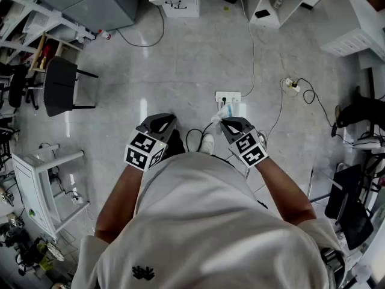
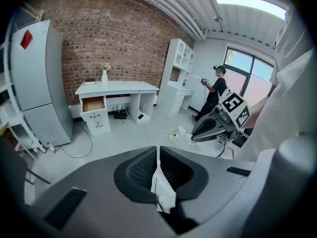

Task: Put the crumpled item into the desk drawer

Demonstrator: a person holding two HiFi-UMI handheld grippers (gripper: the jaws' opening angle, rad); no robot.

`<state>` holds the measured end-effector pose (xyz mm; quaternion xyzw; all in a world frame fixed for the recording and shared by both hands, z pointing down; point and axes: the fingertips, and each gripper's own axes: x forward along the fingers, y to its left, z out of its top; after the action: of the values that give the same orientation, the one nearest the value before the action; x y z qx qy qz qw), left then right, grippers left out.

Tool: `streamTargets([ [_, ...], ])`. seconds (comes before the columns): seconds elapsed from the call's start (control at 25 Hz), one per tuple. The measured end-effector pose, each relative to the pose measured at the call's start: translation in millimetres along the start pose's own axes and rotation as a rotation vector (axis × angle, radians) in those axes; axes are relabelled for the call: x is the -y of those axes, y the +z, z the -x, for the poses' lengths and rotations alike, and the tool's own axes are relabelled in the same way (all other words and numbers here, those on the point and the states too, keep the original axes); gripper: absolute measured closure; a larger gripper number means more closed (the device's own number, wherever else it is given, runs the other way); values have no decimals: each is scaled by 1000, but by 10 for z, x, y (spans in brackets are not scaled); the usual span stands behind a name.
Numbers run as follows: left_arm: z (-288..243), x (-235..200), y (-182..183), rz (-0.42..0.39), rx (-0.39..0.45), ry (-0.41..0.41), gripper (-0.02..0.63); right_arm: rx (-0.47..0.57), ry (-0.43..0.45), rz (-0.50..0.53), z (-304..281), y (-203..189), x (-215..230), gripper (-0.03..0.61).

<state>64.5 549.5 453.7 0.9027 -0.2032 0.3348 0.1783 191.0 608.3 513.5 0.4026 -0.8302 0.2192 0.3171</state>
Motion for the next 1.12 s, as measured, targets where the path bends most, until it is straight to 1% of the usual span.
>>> streamTargets([
  [0.12, -2, -330, 15, 35, 13, -8, 577, -16, 6, 8, -250, 196, 42, 551],
  [0.28, -121, -944, 174, 27, 33, -28, 577, -32, -15, 11, -664, 560, 265, 551],
  [0.4, -175, -1552, 405, 12, 47, -47, 577, -48, -36, -8, -994, 954, 470, 549],
  [0.52, -141, -2113, 635, 2, 65, -79, 577, -62, -61, -15, -1285, 1441, 645, 549],
  [0.68, -99, -2740, 778, -21, 75, -113, 577, -59, -109, -20, -1701, 2003, 865, 549],
  [0.84, -54, -3301, 861, -15, 79, -142, 577, -56, -135, 23, -2093, 2524, 993, 549],
  [0.96, -30, -3620, 933, -16, 95, -139, 577, -65, -135, 46, -2320, 2784, 1076, 549],
  [1.12, -60, -4036, 1109, 23, 129, -103, 577, -92, -109, 109, -2635, 3103, 1348, 549],
])
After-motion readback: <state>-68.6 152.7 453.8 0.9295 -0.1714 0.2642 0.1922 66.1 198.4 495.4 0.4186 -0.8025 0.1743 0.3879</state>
